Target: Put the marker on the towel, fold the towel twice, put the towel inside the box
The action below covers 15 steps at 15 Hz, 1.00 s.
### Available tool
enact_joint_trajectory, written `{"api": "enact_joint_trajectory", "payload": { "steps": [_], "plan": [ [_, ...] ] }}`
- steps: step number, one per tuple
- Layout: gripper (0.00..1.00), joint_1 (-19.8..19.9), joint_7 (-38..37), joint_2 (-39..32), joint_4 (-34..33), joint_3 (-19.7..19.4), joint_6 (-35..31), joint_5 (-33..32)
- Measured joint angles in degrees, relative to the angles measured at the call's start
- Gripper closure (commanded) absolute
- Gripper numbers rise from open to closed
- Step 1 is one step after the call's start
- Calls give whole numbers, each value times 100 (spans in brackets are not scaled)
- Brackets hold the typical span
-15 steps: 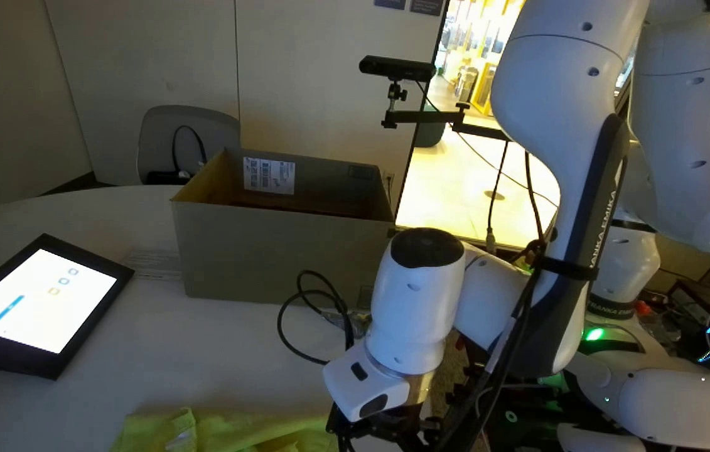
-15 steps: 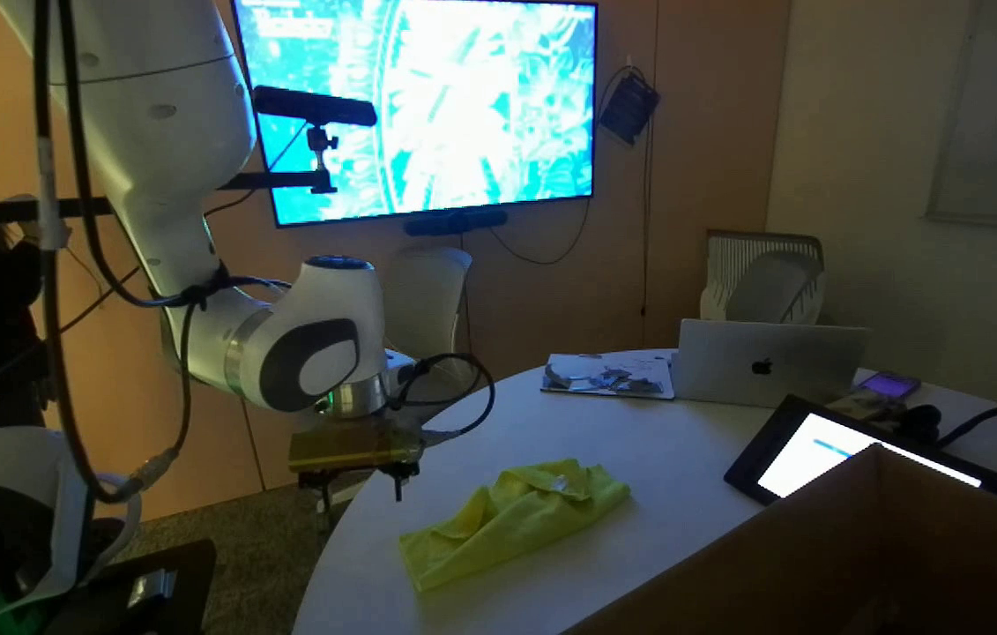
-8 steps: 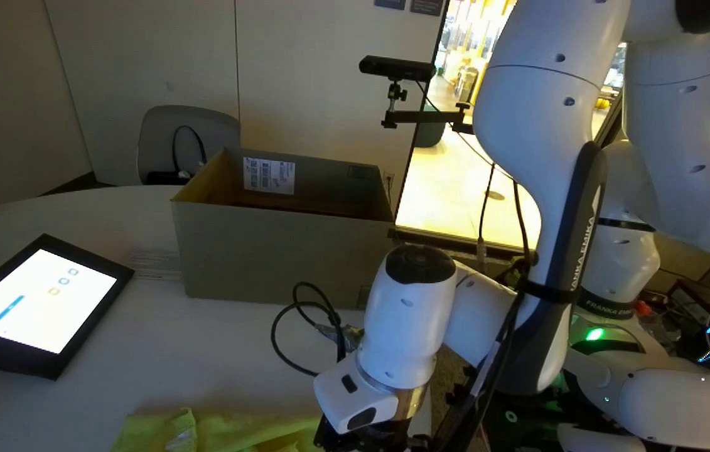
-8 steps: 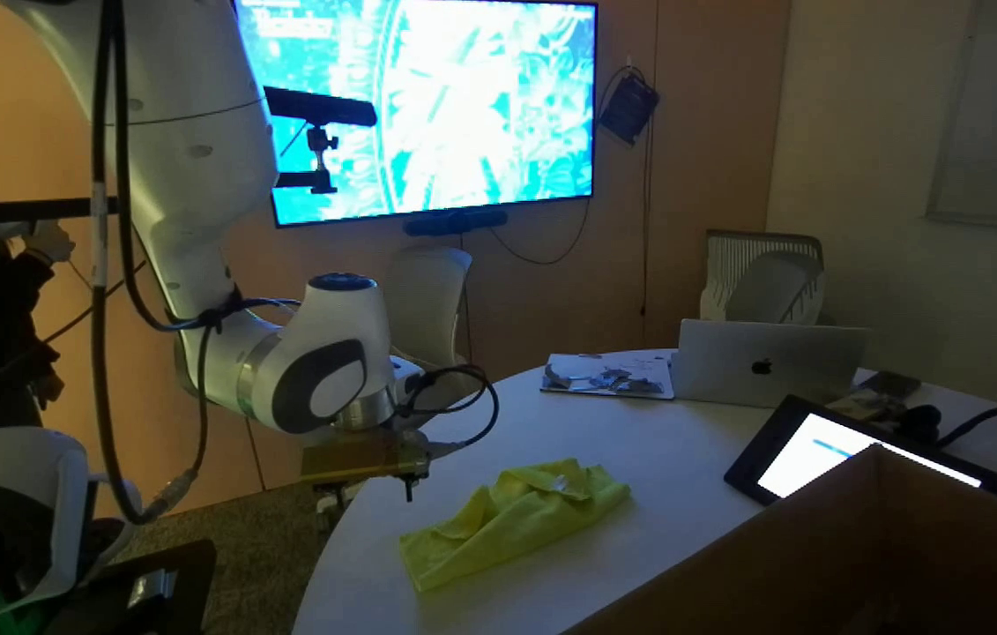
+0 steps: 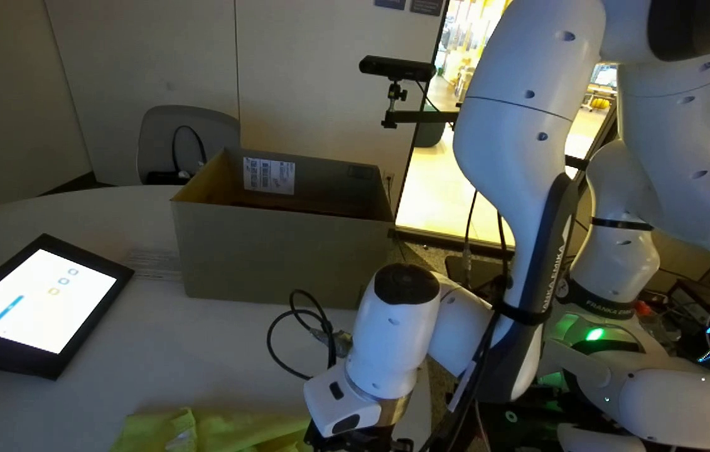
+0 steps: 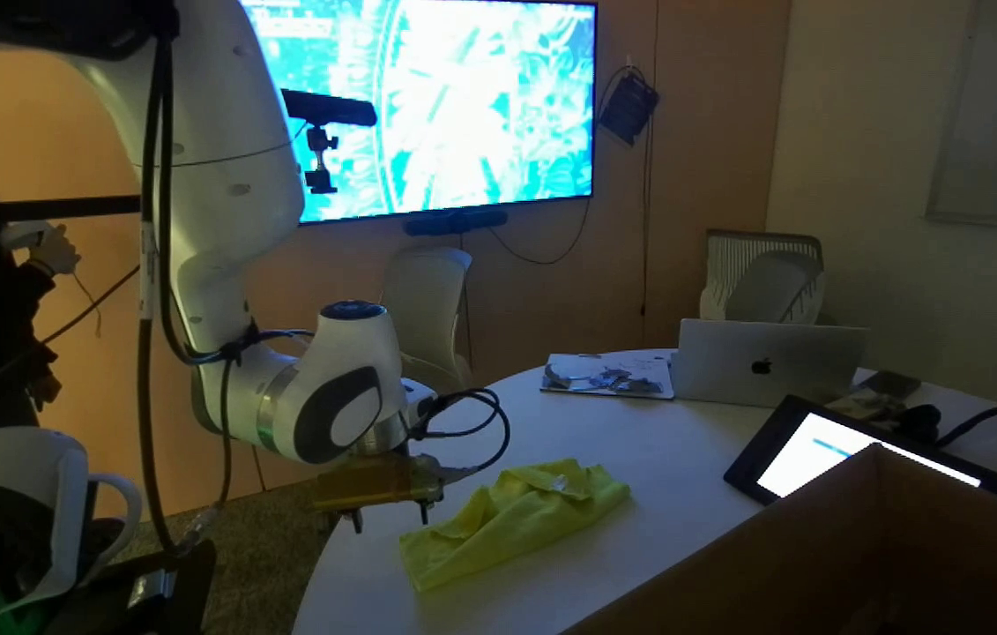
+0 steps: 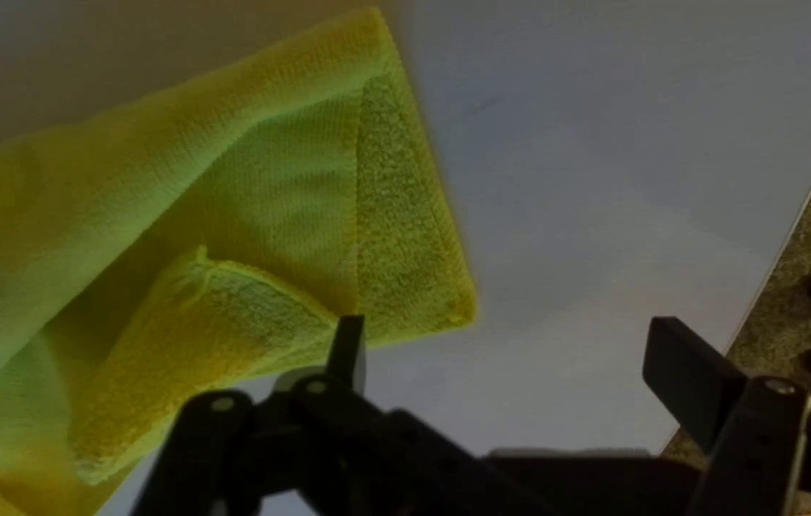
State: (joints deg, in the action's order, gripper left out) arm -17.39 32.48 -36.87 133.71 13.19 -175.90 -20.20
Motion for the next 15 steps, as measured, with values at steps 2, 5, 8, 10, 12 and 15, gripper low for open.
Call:
{"api": "enact_joint_trajectory", "payload": {
  "steps": [2,5,8,10,12,15],
  "plan": [
    [0,-92,-104,-111,-83,-136,-2,-47],
    [0,-162,-272,-257,-207,-267,-1,-116],
    [0,-166,-362,-365,-314,-335,1,-133],
    [26,-166,-397,-428,-367,-375,9,-133],
    [43,-166,-409,-491,-399,-412,24,-139],
    [68,-169,-440,-529,-443,-496,31,-149]
  ]
}}
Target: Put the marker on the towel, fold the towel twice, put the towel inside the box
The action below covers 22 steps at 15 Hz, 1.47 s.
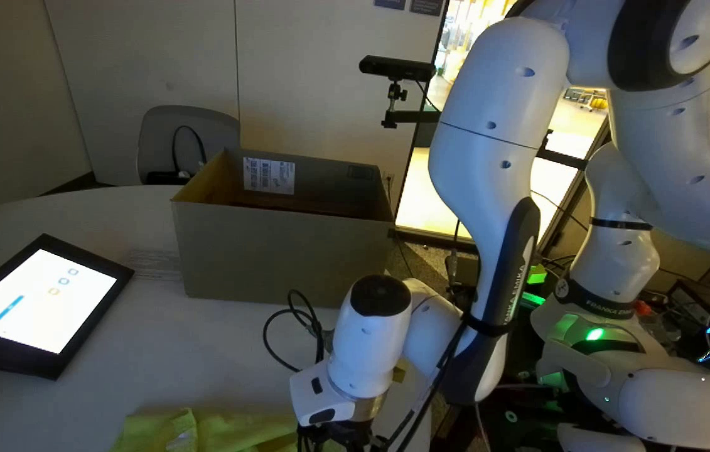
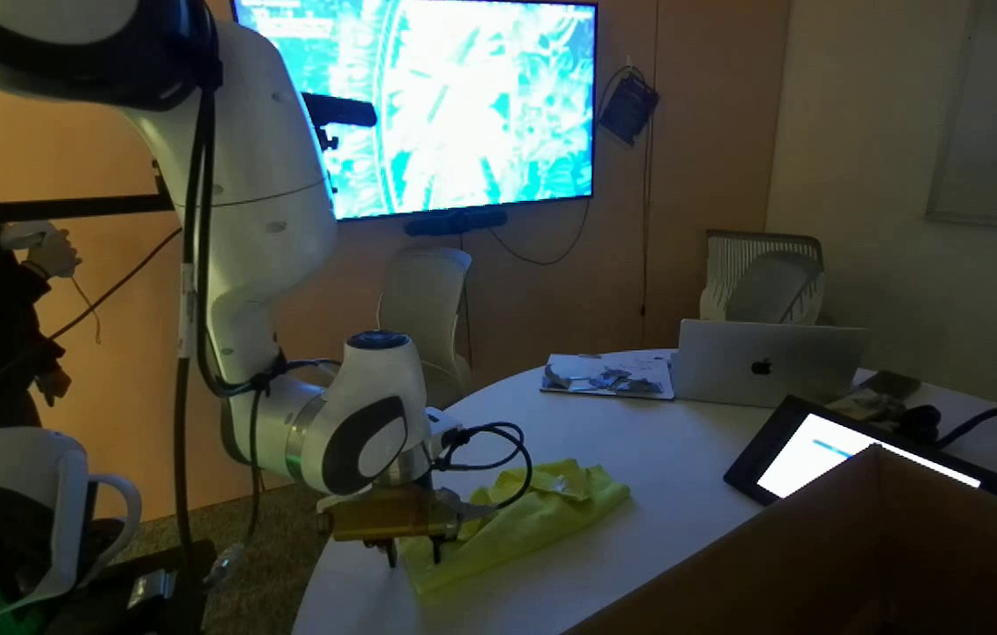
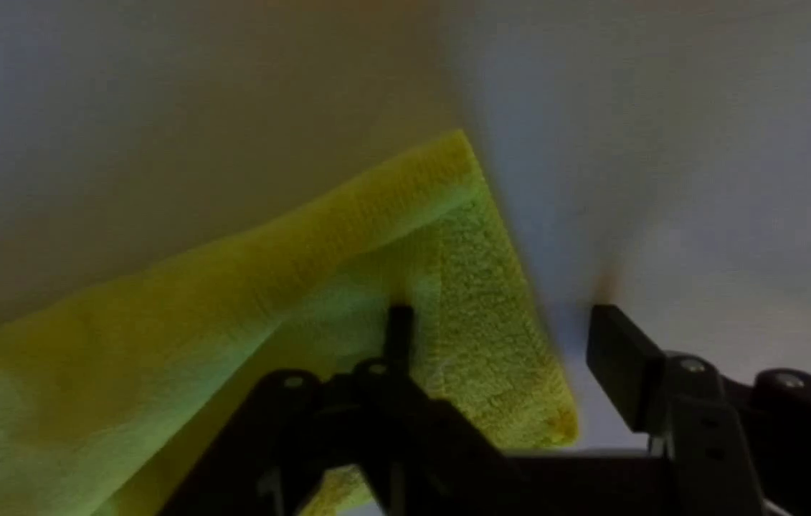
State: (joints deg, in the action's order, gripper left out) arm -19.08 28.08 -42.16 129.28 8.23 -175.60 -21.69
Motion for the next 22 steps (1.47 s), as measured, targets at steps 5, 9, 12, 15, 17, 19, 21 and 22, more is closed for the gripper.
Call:
{"api": "enact_joint_trajectory", "payload": {
  "steps": [5,9,12,15,17,19,21,22],
  "plan": [
    [87,-1,-93,14,-108,-97,0,-1],
    [81,-7,-177,22,-129,-157,1,-3],
    [86,-101,-310,60,-142,-295,2,-4],
    [86,-275,-529,268,-178,-508,-3,-4],
    [85,-440,-686,502,-207,-696,-8,-9],
    [85,-610,-831,714,-238,-883,-15,-33],
    [86,-753,-979,843,-303,-1024,-24,-59],
    [86,-843,-1051,856,-357,-1104,-43,-60]
  ]
}}
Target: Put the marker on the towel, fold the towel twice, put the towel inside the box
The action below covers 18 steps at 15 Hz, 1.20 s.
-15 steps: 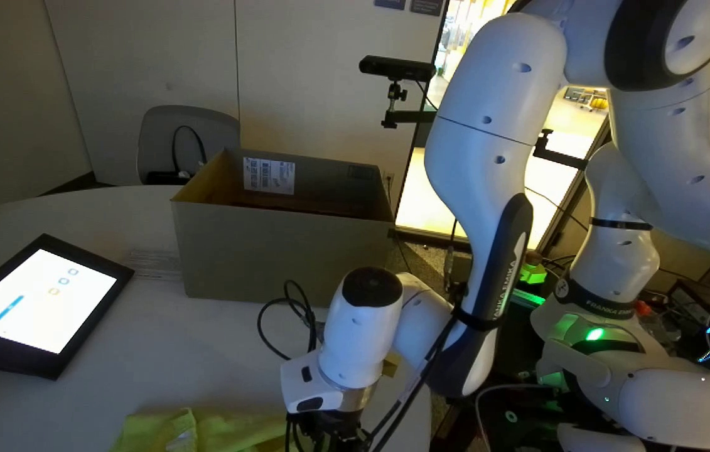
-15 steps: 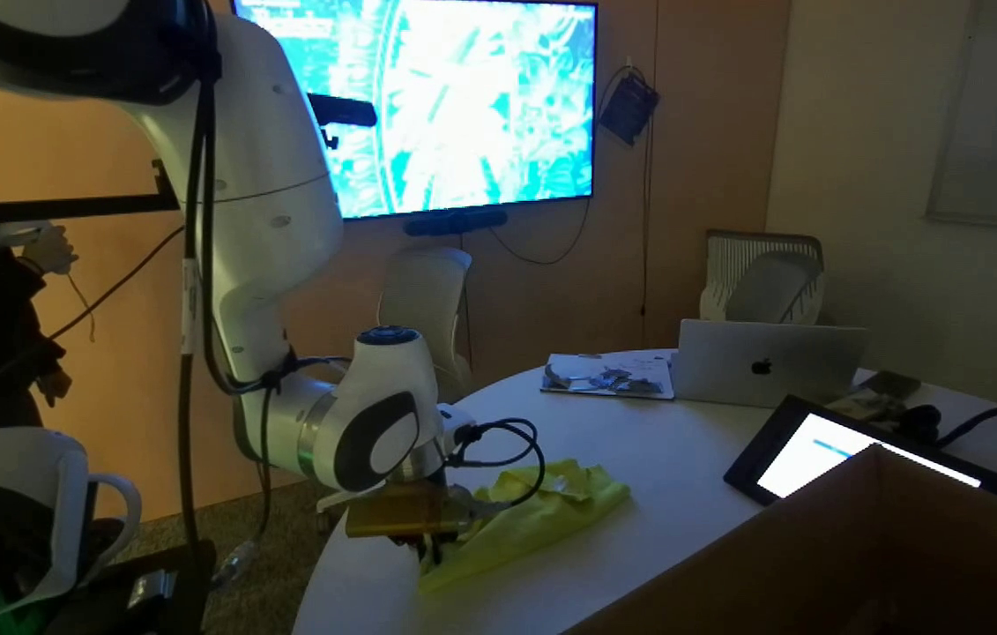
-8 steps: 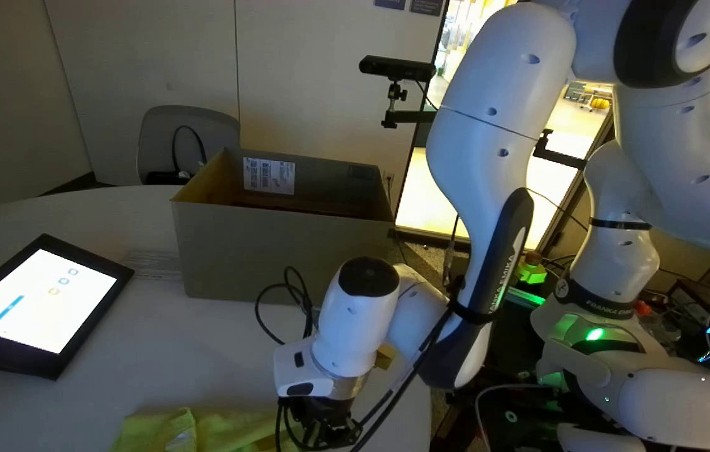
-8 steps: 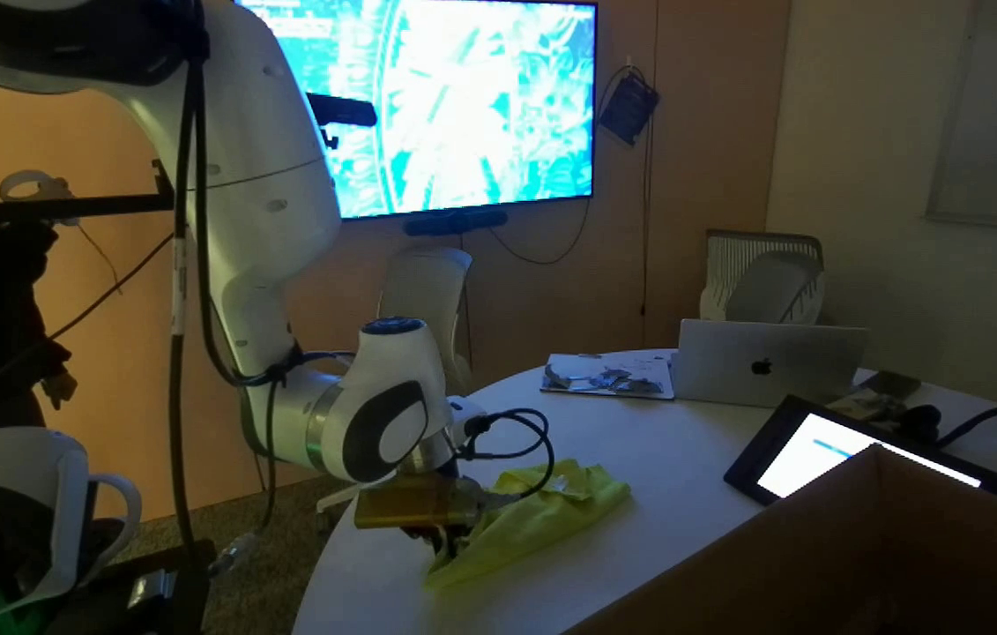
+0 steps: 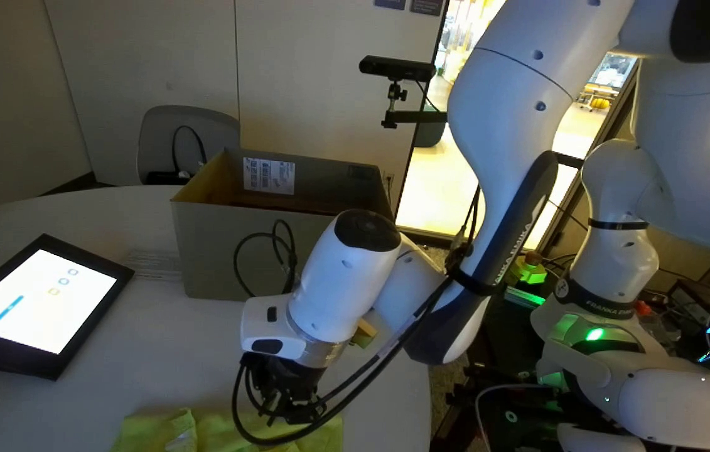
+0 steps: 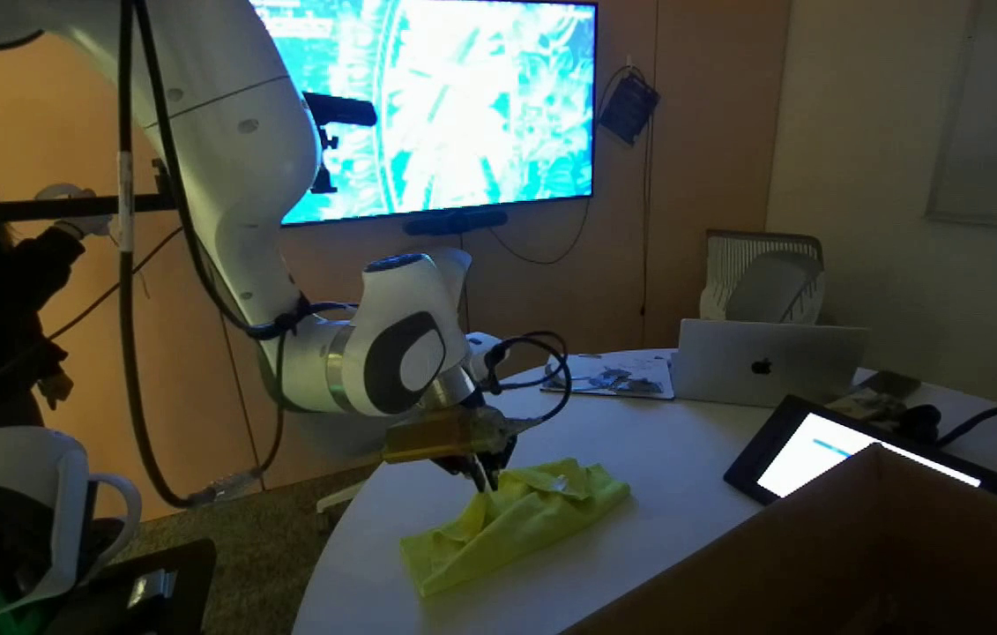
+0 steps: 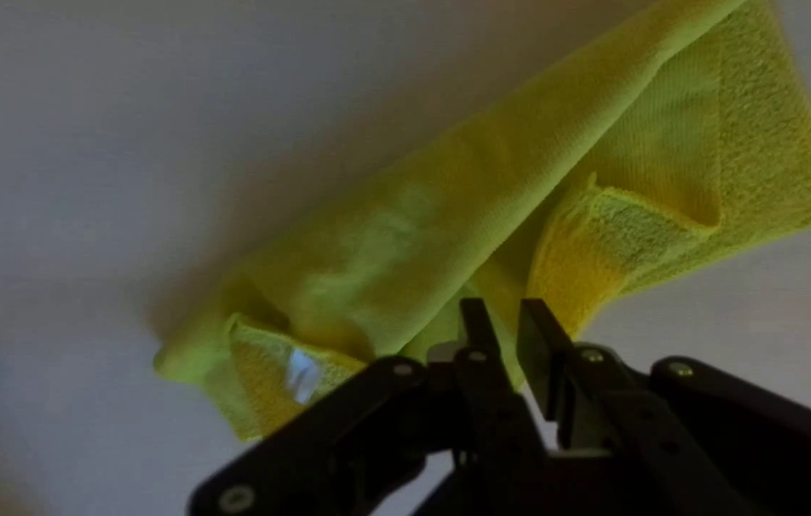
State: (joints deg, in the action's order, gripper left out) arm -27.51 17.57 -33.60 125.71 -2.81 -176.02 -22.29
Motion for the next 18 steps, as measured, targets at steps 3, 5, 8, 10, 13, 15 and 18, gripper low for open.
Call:
{"api": "enact_joint_trajectory", "payload": {
  "steps": [3,5,8,10,13,15,18],
  "plan": [
    [60,-159,-228,-77,-154,-80,3,0],
    [48,-156,-322,-174,-233,-21,49,0],
    [24,-10,-322,-294,-279,218,497,0],
    [8,147,-282,-351,-288,438,991,0],
    [0,407,-203,-409,-299,749,1600,0],
    [0,533,-138,-441,-314,878,1836,1],
    [0,653,-71,-524,-350,974,1924,1]
  ]
}}
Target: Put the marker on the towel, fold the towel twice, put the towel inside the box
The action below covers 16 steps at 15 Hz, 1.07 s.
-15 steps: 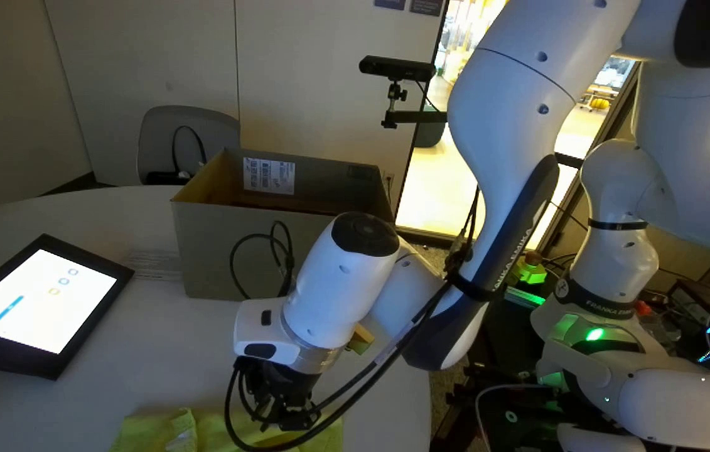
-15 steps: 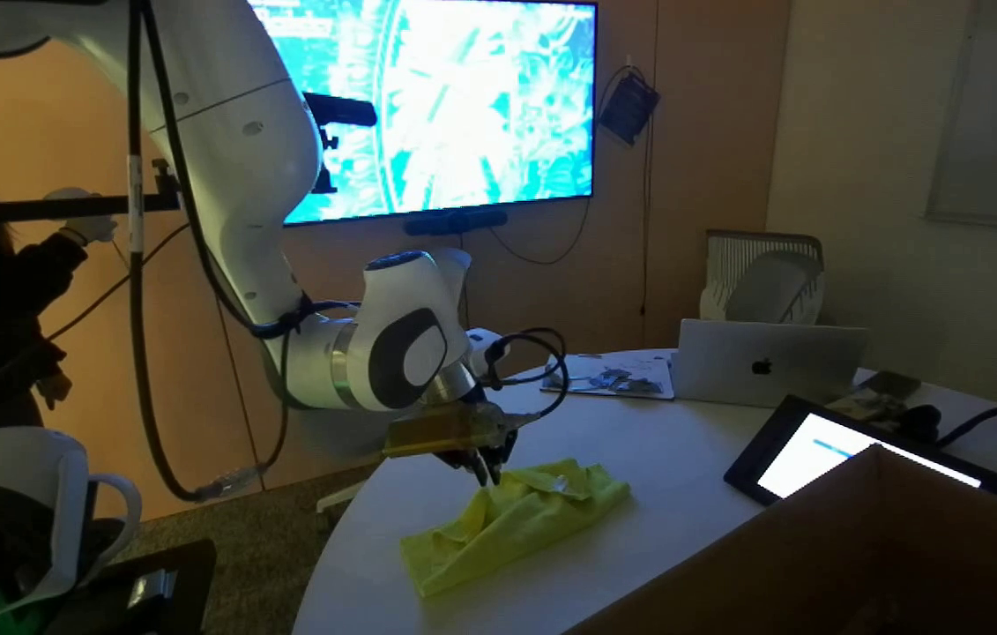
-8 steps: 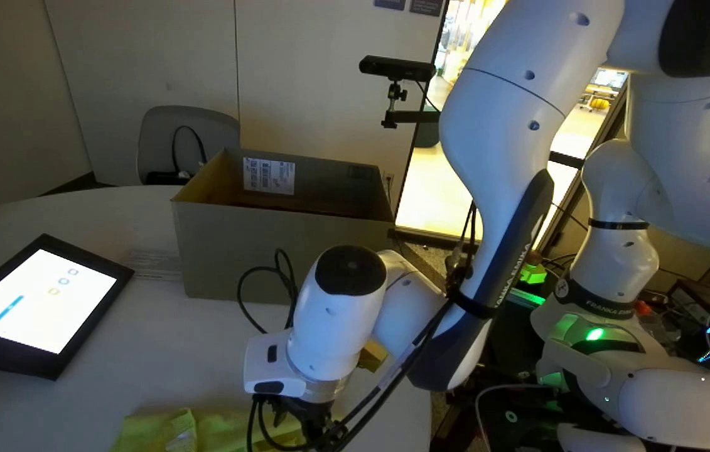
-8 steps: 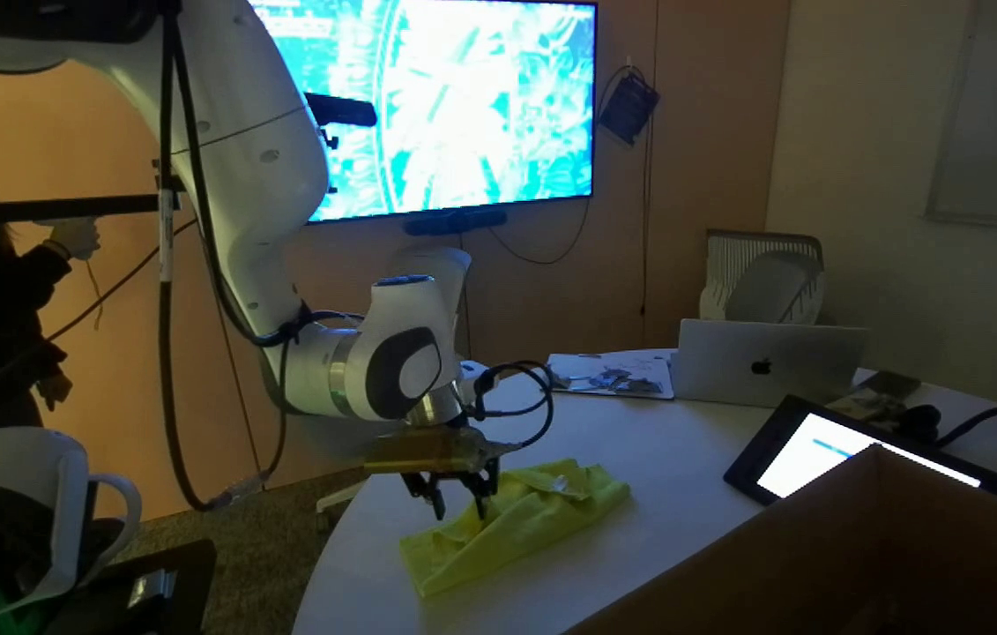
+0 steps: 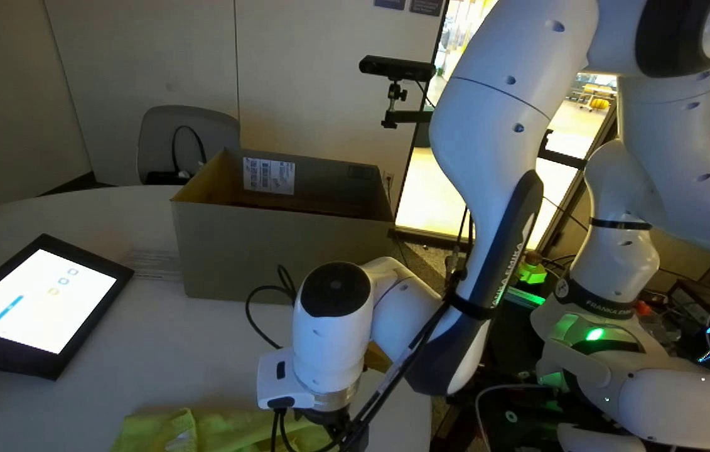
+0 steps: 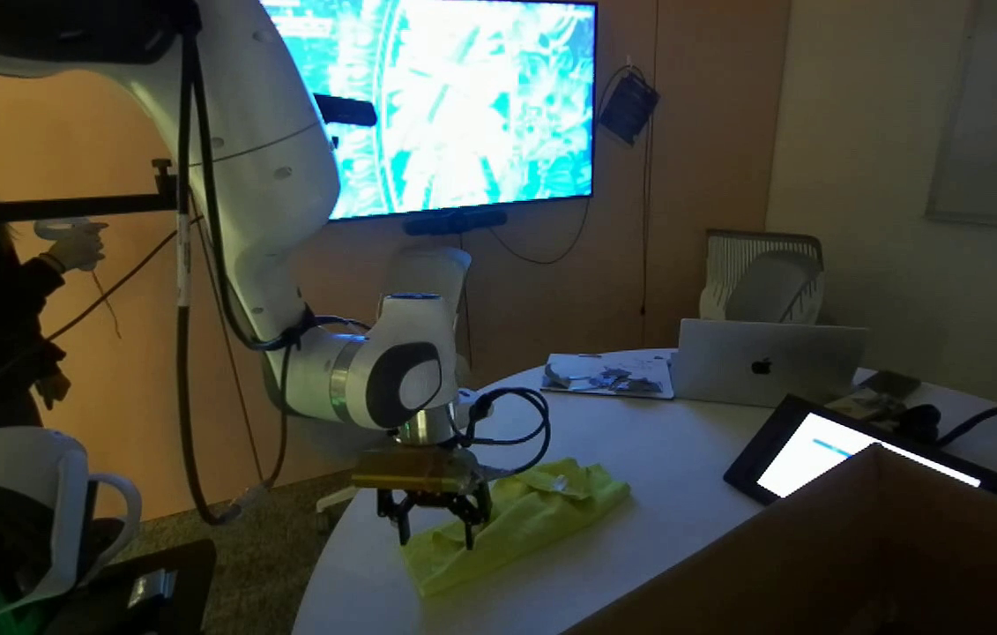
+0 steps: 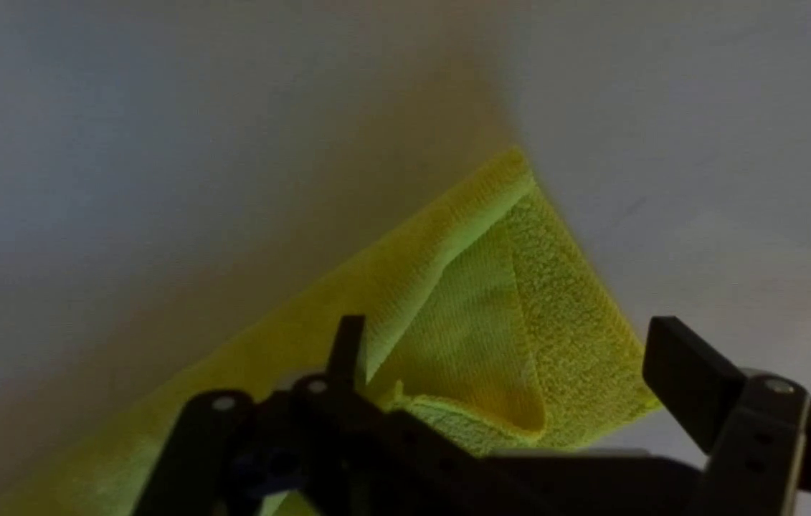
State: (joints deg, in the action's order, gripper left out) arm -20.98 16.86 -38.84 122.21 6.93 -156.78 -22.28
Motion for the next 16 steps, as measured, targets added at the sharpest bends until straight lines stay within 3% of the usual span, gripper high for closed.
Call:
{"api": "enact_joint_trajectory", "payload": {
  "steps": [9,16],
  "plan": [
    [0,67,-1047,-324,-286,-1,-3,591],
    [0,477,-29,-393,-175,625,50,574]
  ]
}}
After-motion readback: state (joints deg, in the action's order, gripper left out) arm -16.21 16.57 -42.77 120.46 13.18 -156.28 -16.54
